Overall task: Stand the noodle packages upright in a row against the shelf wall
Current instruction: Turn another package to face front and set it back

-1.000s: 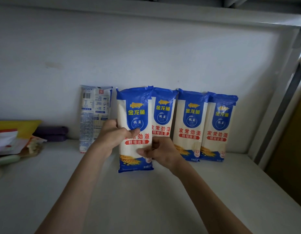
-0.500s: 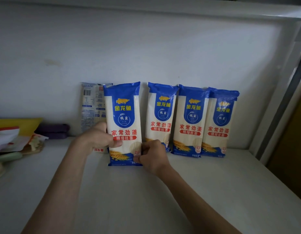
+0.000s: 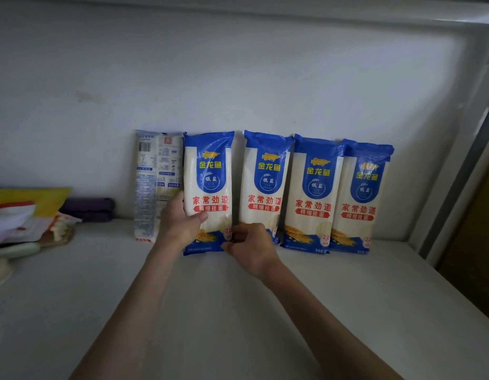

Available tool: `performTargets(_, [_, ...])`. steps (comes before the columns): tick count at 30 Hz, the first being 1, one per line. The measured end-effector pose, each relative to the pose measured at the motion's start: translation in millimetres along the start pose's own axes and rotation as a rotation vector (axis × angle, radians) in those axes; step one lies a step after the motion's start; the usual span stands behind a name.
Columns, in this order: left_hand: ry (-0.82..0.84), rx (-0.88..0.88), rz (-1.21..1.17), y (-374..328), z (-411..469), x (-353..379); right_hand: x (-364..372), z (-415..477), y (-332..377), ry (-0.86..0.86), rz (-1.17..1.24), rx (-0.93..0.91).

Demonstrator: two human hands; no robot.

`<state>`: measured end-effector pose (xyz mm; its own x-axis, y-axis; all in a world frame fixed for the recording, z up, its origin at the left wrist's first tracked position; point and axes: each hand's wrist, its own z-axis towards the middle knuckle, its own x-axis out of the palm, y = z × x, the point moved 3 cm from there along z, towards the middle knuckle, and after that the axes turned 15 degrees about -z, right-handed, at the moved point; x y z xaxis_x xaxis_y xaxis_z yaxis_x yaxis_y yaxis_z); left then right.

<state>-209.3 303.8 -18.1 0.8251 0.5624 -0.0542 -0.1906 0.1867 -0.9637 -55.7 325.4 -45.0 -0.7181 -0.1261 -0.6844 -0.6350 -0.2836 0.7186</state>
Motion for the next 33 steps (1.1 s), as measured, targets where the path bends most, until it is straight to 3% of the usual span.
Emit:
performTargets(6, [0.128, -0.198, 0.422, 5.3, -0.5, -1.9, 2.1, 6.8, -2.1, -0.007, -0.056, 0.031])
performTargets(12, [-0.091, -0.079, 0.363, 17.2, -5.6, 2.8, 3.1, 1.8, 6.2, 0.015, -0.099, 0.009])
performTargets(17, [-0.132, 0.029, 0.301, 22.9, -6.8, 7.4, -0.6, -4.1, 9.2, 0.138, 0.030, 0.019])
performTargets(20, [-0.138, 0.008, 0.346, 23.4, -7.7, 14.6, -18.8, 4.3, 5.6, 0.180, 0.051, 0.084])
performTargets(22, [-0.107, -0.077, 0.345, 25.6, -5.7, 20.0, -34.9, 9.8, 0.0, 0.131, 0.086, 0.172])
performTargets(25, [-0.070, -0.186, 0.292, 28.3, -5.8, 26.1, -55.0, 11.2, -11.3, -0.078, -0.025, 0.251])
performTargets(27, [-0.078, -0.155, 0.342, 31.0, -10.7, 28.6, -57.9, 10.7, -17.5, -0.186, -0.102, 0.274])
performTargets(33, [-0.088, -0.016, 0.368, 37.8, -18.5, 29.0, -38.9, 11.3, -24.0, -0.253, -0.295, 0.244])
